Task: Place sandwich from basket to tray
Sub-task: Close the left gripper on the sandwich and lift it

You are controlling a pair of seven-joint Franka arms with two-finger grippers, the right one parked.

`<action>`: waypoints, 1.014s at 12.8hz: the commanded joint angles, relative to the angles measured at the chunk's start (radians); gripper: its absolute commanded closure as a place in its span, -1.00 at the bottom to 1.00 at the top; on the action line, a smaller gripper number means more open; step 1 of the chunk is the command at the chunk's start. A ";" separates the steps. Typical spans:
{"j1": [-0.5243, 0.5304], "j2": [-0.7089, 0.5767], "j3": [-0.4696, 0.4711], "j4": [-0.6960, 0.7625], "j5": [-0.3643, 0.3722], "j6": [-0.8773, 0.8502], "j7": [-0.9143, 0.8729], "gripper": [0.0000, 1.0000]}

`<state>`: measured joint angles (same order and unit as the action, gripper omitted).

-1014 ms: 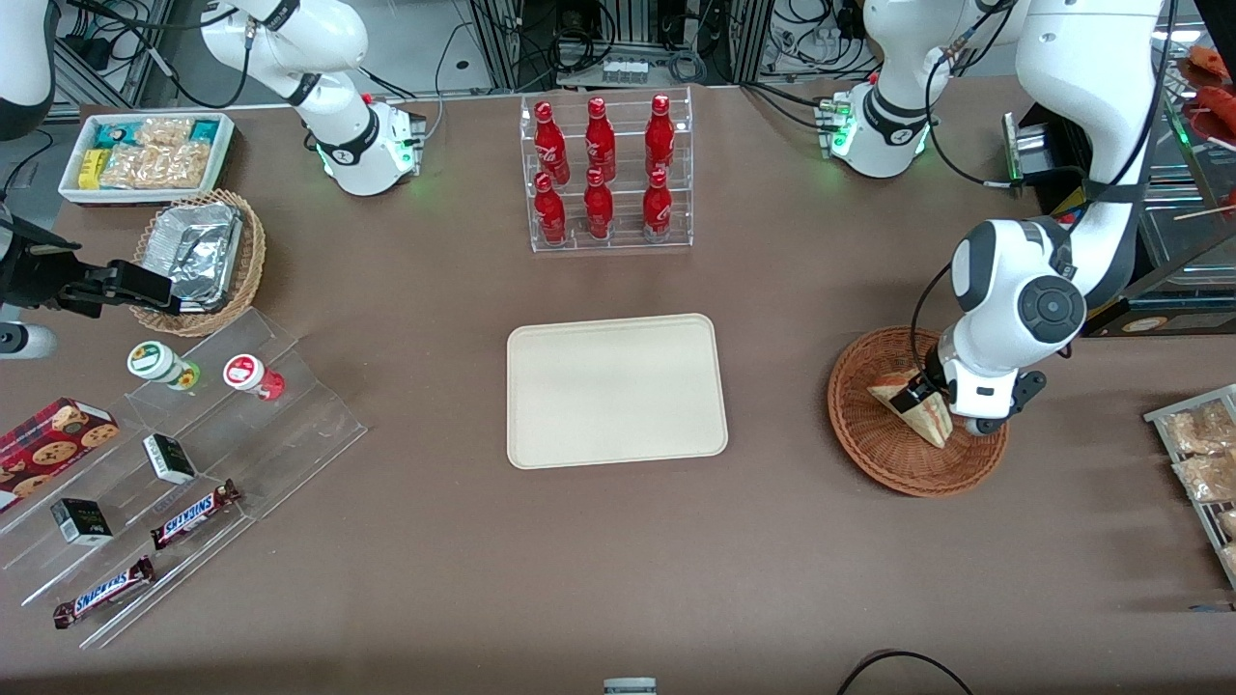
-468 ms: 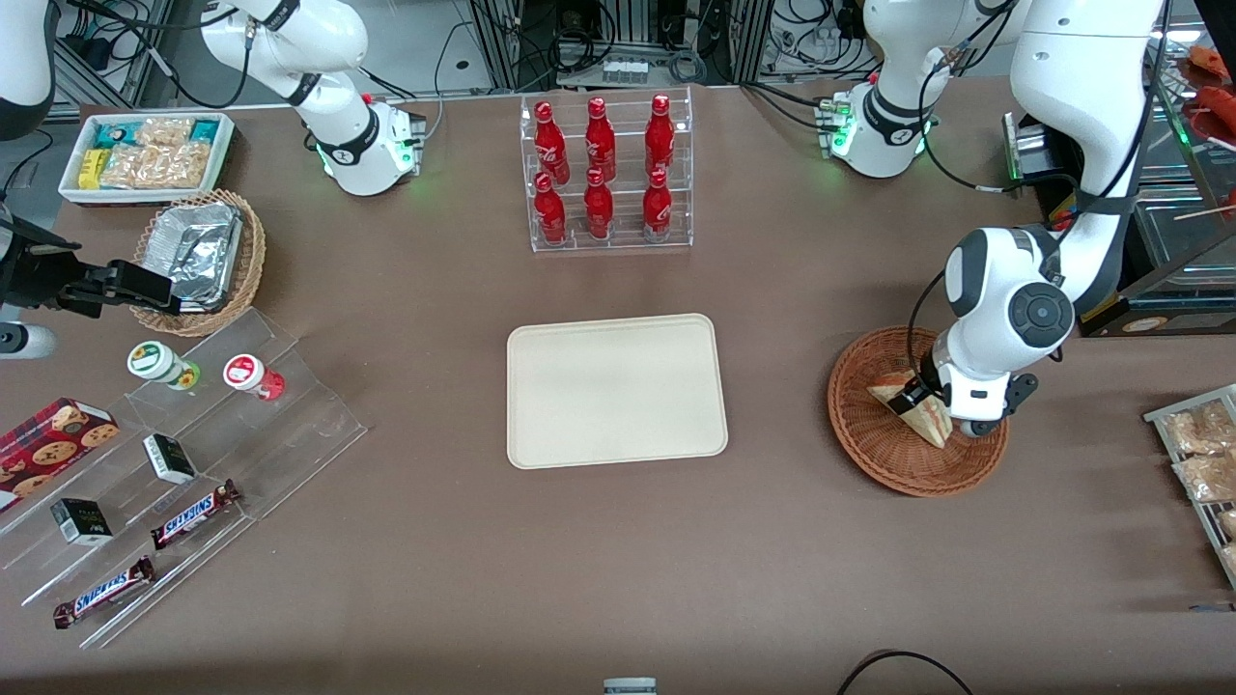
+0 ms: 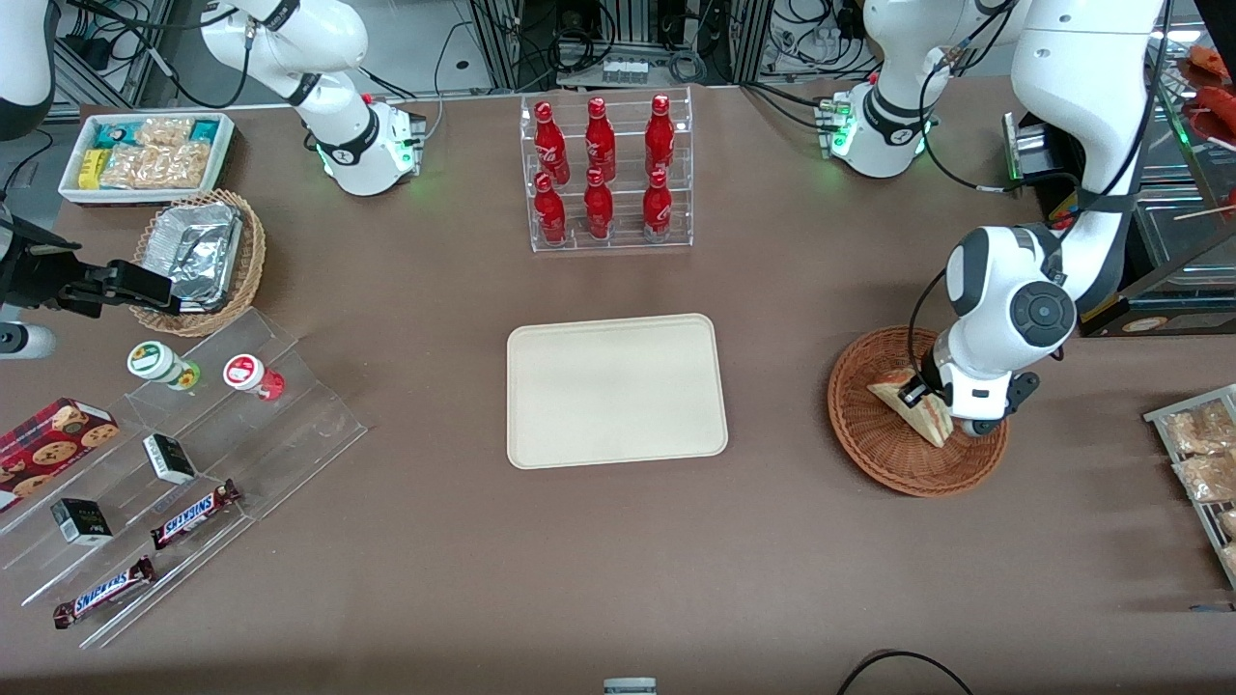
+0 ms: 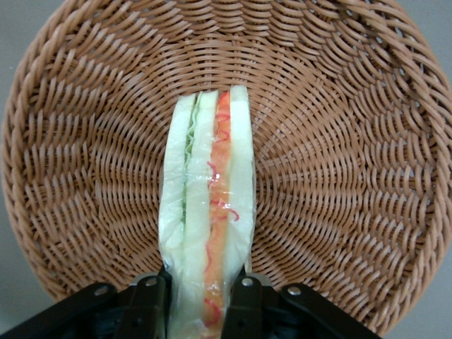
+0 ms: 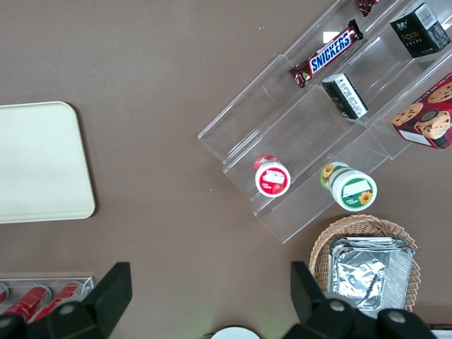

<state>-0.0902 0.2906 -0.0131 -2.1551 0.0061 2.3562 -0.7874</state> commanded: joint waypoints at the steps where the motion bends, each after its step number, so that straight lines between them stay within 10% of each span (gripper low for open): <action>1: -0.008 -0.056 0.001 0.044 -0.003 -0.121 -0.016 1.00; 13: -0.167 0.051 -0.186 0.342 -0.005 -0.365 -0.016 1.00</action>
<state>-0.1885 0.2857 -0.2010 -1.8726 0.0041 1.9932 -0.7917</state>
